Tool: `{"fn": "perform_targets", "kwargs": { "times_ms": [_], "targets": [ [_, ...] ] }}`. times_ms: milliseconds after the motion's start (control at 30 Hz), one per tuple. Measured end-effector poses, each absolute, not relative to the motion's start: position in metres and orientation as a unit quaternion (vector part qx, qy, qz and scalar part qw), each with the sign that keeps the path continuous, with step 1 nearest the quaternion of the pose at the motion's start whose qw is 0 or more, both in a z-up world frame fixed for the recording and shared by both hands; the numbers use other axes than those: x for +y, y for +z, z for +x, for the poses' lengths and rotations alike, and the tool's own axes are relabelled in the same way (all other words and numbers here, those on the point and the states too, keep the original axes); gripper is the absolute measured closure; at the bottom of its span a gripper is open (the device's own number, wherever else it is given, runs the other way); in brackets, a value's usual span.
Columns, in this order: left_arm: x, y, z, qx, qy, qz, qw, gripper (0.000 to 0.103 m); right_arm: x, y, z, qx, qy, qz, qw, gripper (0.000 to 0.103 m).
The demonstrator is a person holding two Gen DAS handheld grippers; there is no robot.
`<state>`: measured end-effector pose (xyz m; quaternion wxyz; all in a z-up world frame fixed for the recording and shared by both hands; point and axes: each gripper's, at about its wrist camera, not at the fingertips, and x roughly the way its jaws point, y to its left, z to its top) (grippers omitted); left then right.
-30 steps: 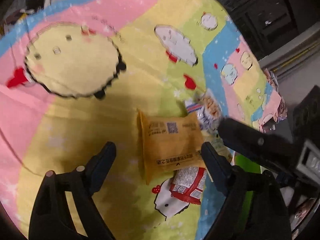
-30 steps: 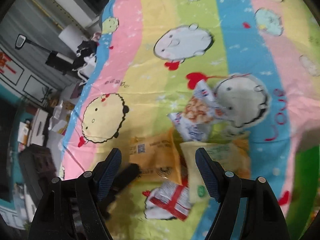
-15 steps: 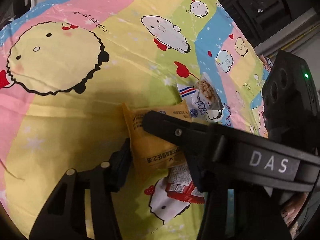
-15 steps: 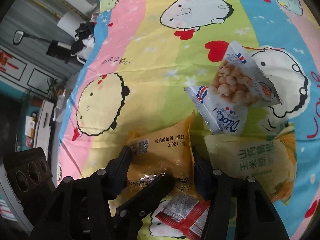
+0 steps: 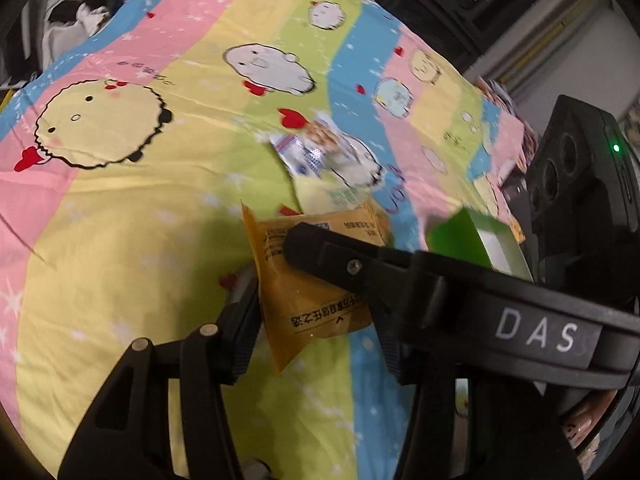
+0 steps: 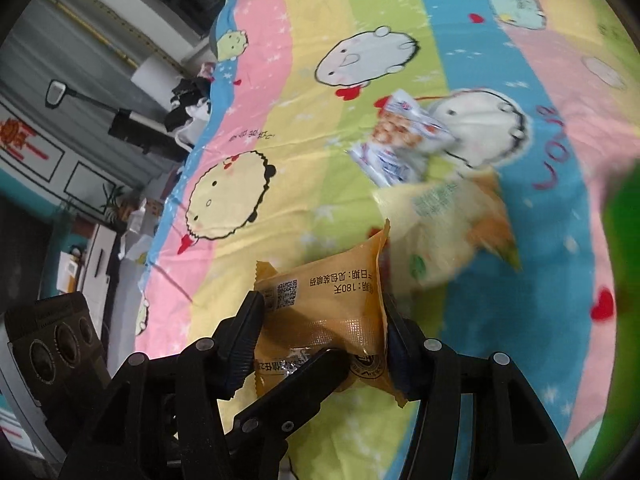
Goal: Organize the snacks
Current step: 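Grasp the yellow bread bag with the right tool, then lift the yellow bread bag with the right tool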
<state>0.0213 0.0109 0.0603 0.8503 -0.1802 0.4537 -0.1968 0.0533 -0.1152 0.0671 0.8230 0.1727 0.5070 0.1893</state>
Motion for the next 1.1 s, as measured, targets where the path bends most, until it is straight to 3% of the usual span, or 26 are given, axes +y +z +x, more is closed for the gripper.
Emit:
{"fn": "perform_targets", "kwargs": {
  "times_ms": [500, 1100],
  "targets": [
    [-0.023, 0.024, -0.007, 0.501, -0.216, -0.162, 0.822, 0.05, -0.145, 0.029, 0.009, 0.534, 0.135, 0.198, 0.811, 0.045],
    [-0.024, 0.015, -0.008, 0.493, -0.224, -0.166, 0.824, 0.049, -0.145, 0.02, 0.007, 0.535, 0.135, 0.199, 0.81, 0.043]
  ]
}}
